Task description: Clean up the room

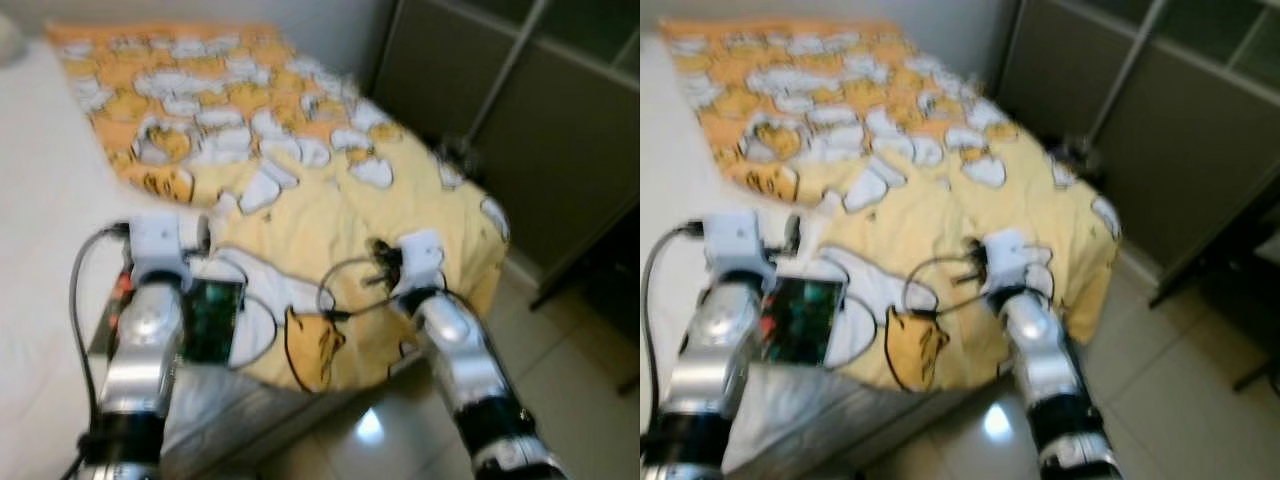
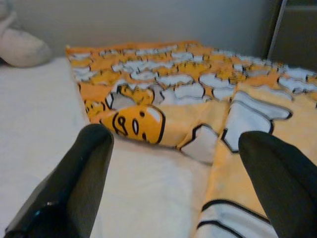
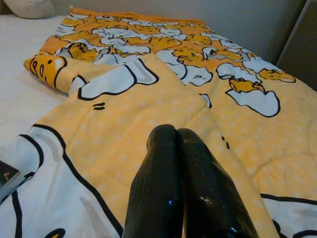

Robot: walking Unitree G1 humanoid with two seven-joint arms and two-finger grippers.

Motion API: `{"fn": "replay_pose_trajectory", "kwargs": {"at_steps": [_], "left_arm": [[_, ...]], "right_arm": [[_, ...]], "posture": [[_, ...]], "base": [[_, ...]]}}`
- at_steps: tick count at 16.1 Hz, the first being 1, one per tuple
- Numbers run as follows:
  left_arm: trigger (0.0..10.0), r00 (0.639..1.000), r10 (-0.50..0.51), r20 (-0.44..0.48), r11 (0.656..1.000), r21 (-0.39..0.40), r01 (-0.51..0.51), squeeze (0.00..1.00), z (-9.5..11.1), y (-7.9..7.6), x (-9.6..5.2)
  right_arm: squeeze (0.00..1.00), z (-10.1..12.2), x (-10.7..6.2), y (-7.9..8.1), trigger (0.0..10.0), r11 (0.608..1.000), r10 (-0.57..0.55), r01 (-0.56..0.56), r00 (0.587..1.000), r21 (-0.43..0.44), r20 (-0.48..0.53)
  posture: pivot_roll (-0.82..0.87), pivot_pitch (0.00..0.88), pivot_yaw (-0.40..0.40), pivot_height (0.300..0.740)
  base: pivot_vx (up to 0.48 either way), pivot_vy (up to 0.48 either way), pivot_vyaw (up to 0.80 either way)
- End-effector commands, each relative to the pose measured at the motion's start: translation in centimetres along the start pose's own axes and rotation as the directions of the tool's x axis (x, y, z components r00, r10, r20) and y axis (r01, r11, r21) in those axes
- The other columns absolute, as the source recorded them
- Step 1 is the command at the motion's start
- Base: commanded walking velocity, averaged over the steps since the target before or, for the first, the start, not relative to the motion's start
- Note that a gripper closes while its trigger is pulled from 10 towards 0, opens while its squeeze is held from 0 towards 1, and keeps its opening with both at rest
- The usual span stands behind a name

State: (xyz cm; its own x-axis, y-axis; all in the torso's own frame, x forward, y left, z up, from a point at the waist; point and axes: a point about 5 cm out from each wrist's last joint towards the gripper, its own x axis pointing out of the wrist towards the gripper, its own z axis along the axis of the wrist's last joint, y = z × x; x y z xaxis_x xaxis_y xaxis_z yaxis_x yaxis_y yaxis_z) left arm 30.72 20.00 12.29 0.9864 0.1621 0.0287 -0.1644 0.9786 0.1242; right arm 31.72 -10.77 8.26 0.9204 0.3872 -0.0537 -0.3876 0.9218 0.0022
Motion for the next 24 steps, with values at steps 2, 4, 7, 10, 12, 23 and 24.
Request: {"fn": "replay_pose_trajectory", "kwargs": {"at_steps": [2, 4, 7, 10, 12, 23, 24], "left_arm": [[10.0, 1.000, -0.024, 0.005, 0.999, -0.020, 0.024, 0.00, 0.3, -1.2, 0.0], [10.0, 0.994, 0.049, -0.099, 0.991, -0.115, -0.061, 0.00, -0.9, 0.3, 0.7], [10.0, 0.984, 0.110, -0.142, 0.977, -0.168, -0.134, 0.00, -1.1, 3.7, 0.5], [10.0, 0.964, 0.149, -0.220, 0.971, -0.154, -0.185, 0.00, -2.3, 7.1, -2.6], [10.0, 0.940, 0.179, -0.289, 0.958, -0.166, -0.233, 0.00, -3.3, 8.0, -5.7], [10.0, 0.864, 0.108, -0.492, 0.919, -0.282, -0.276, 0.00, -1.4, 5.2, -12.3], [10.0, 0.846, 0.091, -0.525, 0.906, -0.309, -0.290, 0.00, -2.1, 4.8, -12.0]], "right_arm": [[0.00, -0.6, -1.0, -1.3, 10.0, 0.999, -0.035, 0.035, 0.999, 0.002, -0.022], [0.00, -0.4, -1.0, -0.9, 10.0, 1.000, -0.003, 0.003, 1.000, -0.001, -0.018], [0.00, -0.5, -2.1, -1.2, 10.0, 0.999, 0.053, -0.053, 0.998, -0.009, -0.030], [0.00, -1.0, -3.3, -0.7, 10.0, 0.990, 0.139, -0.139, 0.988, 0.010, -0.066], [0.00, -1.3, -4.5, 0.0, 10.0, 0.980, 0.199, -0.198, 0.975, 0.020, -0.094], [0.00, -1.8, -7.3, 2.8, 10.0, 0.966, 0.251, -0.238, 0.958, 0.099, -0.140], [0.00, -2.0, -7.5, 2.6, 10.0, 0.969, 0.239, -0.225, 0.960, 0.104, -0.147]], "posture": [[0.10, 0.000, -0.134, 0.740], [0.09, 0.000, -0.138, 0.740], [0.09, 0.040, -0.148, 0.740], [0.09, 0.146, -0.182, 0.740], [0.10, 0.209, -0.208, 0.740], [0.09, 0.228, -0.171, 0.740], [0.07, 0.227, -0.169, 0.740]], "base": [[0.000, 0.000, 0.00], [0.000, 0.000, 0.00], [0.000, 0.000, 0.00], [0.000, 0.000, 0.00], [0.000, 0.000, 0.00], [0.000, 0.000, 0.00], [0.000, 0.000, 0.00]]}}
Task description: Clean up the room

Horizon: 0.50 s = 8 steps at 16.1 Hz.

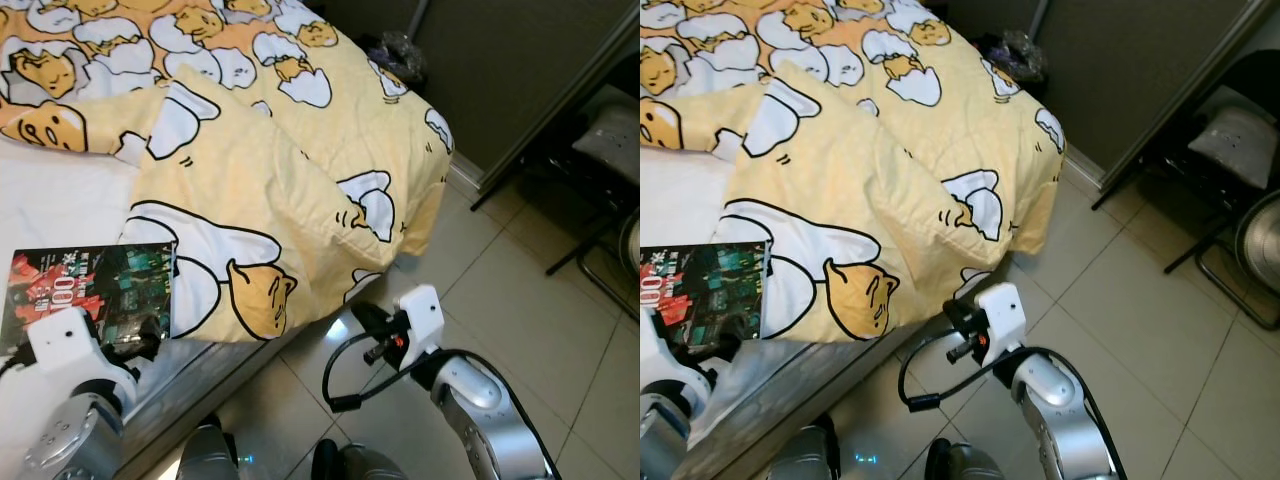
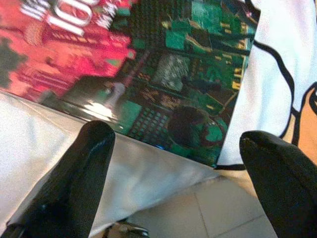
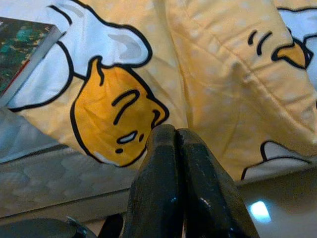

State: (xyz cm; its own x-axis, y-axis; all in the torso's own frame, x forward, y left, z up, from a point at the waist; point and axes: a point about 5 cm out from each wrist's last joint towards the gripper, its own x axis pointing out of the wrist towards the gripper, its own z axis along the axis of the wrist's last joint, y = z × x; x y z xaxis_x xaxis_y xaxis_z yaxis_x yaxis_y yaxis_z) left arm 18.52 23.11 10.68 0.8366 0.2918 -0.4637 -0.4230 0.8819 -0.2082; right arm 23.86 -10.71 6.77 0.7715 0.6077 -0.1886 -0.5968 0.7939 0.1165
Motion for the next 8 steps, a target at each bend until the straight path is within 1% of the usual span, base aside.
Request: {"fn": "replay_pose_trajectory", "kwargs": {"at_steps": [1, 2, 4, 5, 8], "left_arm": [[10.0, 0.998, 0.012, -0.063, 1.000, -0.028, -0.014, 0.00, -1.1, -0.2, 0.6], [10.0, 0.996, 0.014, -0.092, 0.999, -0.040, -0.017, 0.00, -1.7, -0.5, 1.0], [10.0, 0.990, 0.033, -0.141, 0.997, -0.061, -0.042, 0.00, -2.5, -0.3, 2.0], [10.0, 0.988, 0.041, -0.147, 0.996, -0.069, -0.052, 0.00, -2.6, -0.3, 2.1], [10.0, 0.987, 0.075, -0.141, 0.989, -0.112, -0.091, 0.00, -2.6, 0.2, 3.7]], "right_arm": [[0.00, -0.1, -0.5, -0.5, 10.0, 0.999, -0.036, 0.036, 0.999, 0.010, -0.009], [0.00, 0.0, -0.6, -0.6, 10.0, 0.999, -0.040, 0.040, 0.999, 0.009, -0.010], [0.00, 0.2, -0.9, -0.9, 10.0, 0.999, -0.051, 0.051, 0.999, 0.000, -0.015], [0.00, 0.2, -1.1, -1.0, 10.0, 0.999, -0.054, 0.054, 0.998, -0.003, -0.018], [0.00, -0.1, -1.7, -1.1, 10.0, 0.998, -0.063, 0.063, 0.997, -0.003, -0.033]], "posture": [[0.06, 0.227, -0.168, 0.740], [0.05, 0.227, -0.167, 0.740], [0.03, 0.232, -0.172, 0.740], [0.02, 0.236, -0.172, 0.740], [0.02, 0.247, -0.179, 0.740]], "base": [[0.000, 0.000, 0.00], [0.000, 0.000, 0.00], [0.000, 0.000, 0.00], [0.000, 0.000, 0.00], [0.000, 0.000, 0.00]]}}
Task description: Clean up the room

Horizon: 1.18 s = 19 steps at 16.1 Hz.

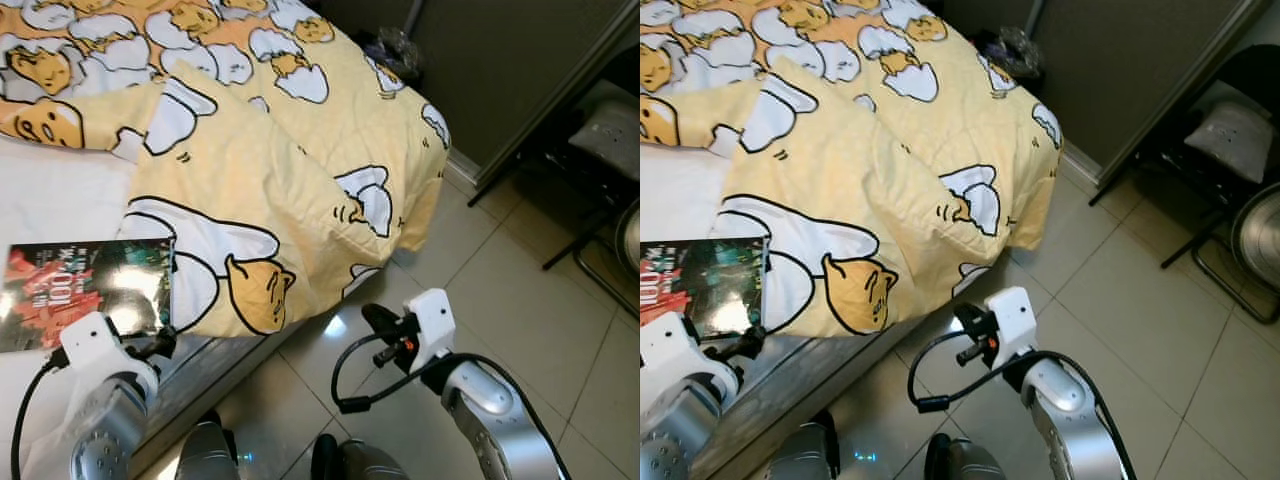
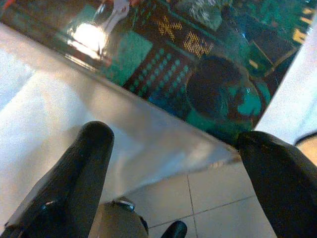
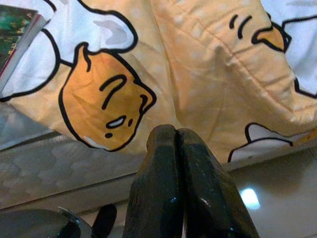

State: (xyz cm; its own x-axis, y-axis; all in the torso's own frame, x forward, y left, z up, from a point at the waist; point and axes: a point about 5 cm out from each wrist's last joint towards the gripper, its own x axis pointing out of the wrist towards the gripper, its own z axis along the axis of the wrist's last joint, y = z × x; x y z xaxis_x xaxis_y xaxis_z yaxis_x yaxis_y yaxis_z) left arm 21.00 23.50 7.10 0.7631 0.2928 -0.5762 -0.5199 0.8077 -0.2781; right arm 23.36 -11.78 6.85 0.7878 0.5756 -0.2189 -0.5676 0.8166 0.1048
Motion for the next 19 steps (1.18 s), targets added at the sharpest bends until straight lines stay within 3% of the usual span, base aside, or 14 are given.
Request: {"fn": "replay_pose_trajectory", "kwargs": {"at_steps": [1, 4, 10, 14, 19], "left_arm": [[10.0, 1.000, 0.026, -0.006, 0.999, -0.020, -0.027, 0.00, -0.4, 0.1, 0.4], [10.0, 0.999, 0.019, 0.038, 0.995, -0.099, -0.015, 0.00, 0.2, -0.4, 1.3], [10.0, 0.991, -0.003, 0.134, 0.983, -0.183, 0.028, 0.00, 1.4, -1.6, 0.9], [10.0, 0.989, 0.003, 0.151, 0.980, -0.196, 0.027, 0.00, 1.8, -1.8, 1.2], [10.0, 0.980, 0.111, 0.168, 0.973, -0.217, -0.073, 0.00, 2.2, -0.2, 2.6]], "right_arm": [[0.00, -0.1, -0.6, -0.4, 10.0, 1.000, -0.018, 0.018, 1.000, 0.002, -0.010], [0.00, 0.1, -0.6, -0.2, 10.0, 1.000, -0.005, 0.005, 1.000, -0.003, -0.015], [0.00, 0.0, -0.8, 0.0, 10.0, 1.000, -0.006, 0.006, 1.000, -0.005, -0.022], [0.00, -0.2, -0.7, 0.2, 10.0, 1.000, -0.005, 0.005, 1.000, 0.000, -0.029], [0.00, -0.3, -0.6, 0.4, 10.0, 1.000, -0.016, 0.017, 0.999, 0.011, -0.029]], "posture": [[0.01, 0.250, -0.184, 0.740], [0.00, 0.250, -0.193, 0.740], [0.00, 0.248, -0.188, 0.740], [0.00, 0.244, -0.179, 0.740], [0.00, 0.236, -0.169, 0.740]], "base": [[0.000, 0.000, 0.00], [0.000, 0.000, 0.00], [0.000, 0.000, 0.00], [0.000, 0.000, 0.00], [0.000, 0.000, 0.00]]}}
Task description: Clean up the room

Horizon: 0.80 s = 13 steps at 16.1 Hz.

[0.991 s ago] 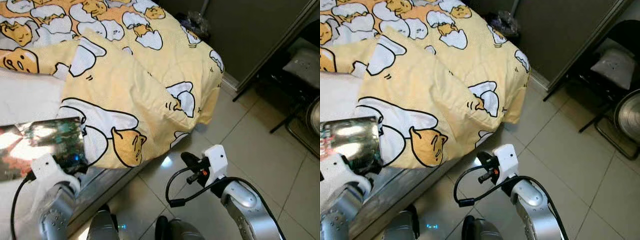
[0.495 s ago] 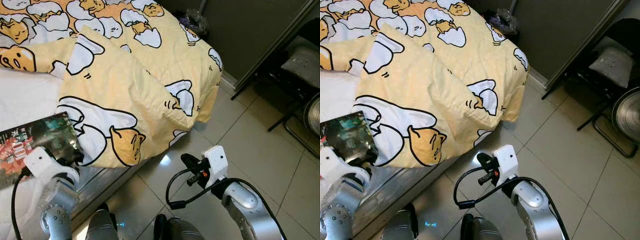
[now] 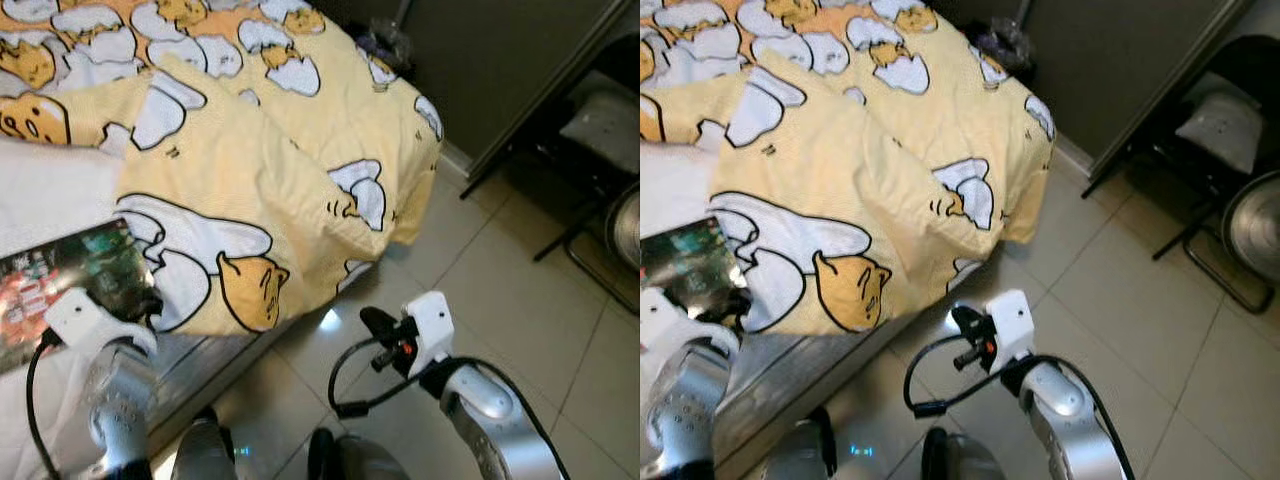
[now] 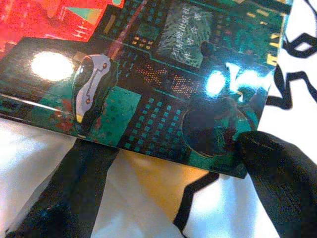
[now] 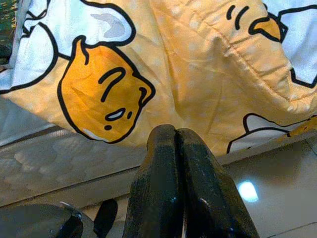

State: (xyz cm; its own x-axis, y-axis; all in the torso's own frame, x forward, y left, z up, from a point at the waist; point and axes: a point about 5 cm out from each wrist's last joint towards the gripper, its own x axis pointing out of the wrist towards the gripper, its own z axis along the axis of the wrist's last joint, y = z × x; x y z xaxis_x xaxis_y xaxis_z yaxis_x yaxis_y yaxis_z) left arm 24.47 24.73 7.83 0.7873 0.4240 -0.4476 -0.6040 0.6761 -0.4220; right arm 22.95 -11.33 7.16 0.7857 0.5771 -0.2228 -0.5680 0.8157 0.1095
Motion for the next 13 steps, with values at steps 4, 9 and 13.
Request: {"fn": "replay_pose_trajectory", "kwargs": {"at_steps": [4, 9, 13], "left_arm": [[9.8, 0.995, 0.102, 0.022, 0.994, -0.044, -0.101, 0.00, 0.3, 1.5, 1.1], [0.0, 0.976, 0.188, 0.113, 0.970, 0.136, -0.203, 0.00, 1.6, 3.7, 1.8], [0.0, 0.937, 0.207, 0.280, 0.908, 0.301, -0.291, 0.00, 5.4, 5.6, 2.0]], "right_arm": [[0.00, -0.8, -0.5, -0.3, 10.0, 1.000, -0.022, 0.023, 0.999, 0.009, -0.031], [0.00, -0.9, -0.3, -0.3, 10.0, 1.000, -0.021, 0.021, 0.999, 0.007, -0.035], [0.00, -0.9, 0.1, -0.3, 10.0, 1.000, -0.019, 0.019, 0.999, 0.006, -0.032]], "posture": [[-0.01, 0.225, -0.168, 0.740], [0.00, 0.215, -0.171, 0.740], [0.02, 0.210, -0.168, 0.740]], "base": [[0.000, 0.000, 0.00], [0.000, 0.000, 0.00], [0.000, 0.000, 0.00]]}}
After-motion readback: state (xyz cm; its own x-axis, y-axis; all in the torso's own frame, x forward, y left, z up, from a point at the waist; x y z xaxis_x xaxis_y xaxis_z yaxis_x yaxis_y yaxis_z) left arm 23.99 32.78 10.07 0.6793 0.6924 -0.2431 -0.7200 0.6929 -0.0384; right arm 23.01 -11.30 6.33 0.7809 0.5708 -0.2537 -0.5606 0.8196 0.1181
